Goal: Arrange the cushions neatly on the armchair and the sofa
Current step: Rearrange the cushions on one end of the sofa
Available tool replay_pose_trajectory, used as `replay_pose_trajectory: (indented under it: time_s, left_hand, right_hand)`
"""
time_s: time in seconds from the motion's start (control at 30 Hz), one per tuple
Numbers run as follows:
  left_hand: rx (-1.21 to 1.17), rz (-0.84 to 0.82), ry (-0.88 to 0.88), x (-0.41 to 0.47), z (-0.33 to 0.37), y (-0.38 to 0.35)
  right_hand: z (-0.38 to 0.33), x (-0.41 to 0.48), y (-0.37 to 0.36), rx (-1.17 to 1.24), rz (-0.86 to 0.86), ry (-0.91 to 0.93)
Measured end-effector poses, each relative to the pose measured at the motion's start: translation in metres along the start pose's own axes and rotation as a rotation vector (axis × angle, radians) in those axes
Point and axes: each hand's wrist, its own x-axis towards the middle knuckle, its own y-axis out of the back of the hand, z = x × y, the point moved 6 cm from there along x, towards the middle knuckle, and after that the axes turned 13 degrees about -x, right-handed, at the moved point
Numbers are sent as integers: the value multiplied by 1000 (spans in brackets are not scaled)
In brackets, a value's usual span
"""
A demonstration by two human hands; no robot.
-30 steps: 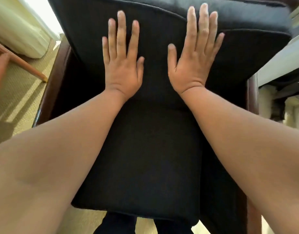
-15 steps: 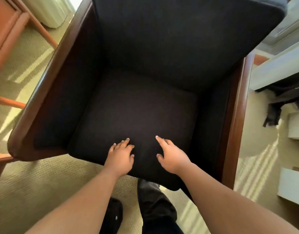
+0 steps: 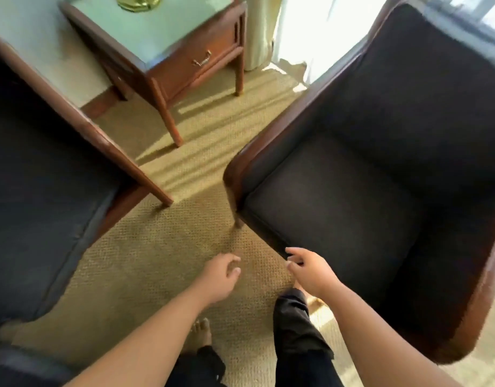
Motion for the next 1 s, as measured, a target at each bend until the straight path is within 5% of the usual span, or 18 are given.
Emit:
replay_pose_trajectory:
  time_s: [0.17, 0.47, 0.73, 1.0]
  left_hand:
    - [-215, 300, -74, -133, -9, 142]
    - [-343, 712, -281, -363, -2, 313]
    - [-308, 956, -279, -451, -22, 384]
    - [-273, 996, -295, -442, 12, 417]
  right_hand:
    - [-183, -80, 25, 66, 159, 261]
    - [-440, -248, 23, -104, 10, 820]
    - [-540, -297, 38, -356, 25, 1111]
    - [-586, -307, 73, -521, 20, 1237]
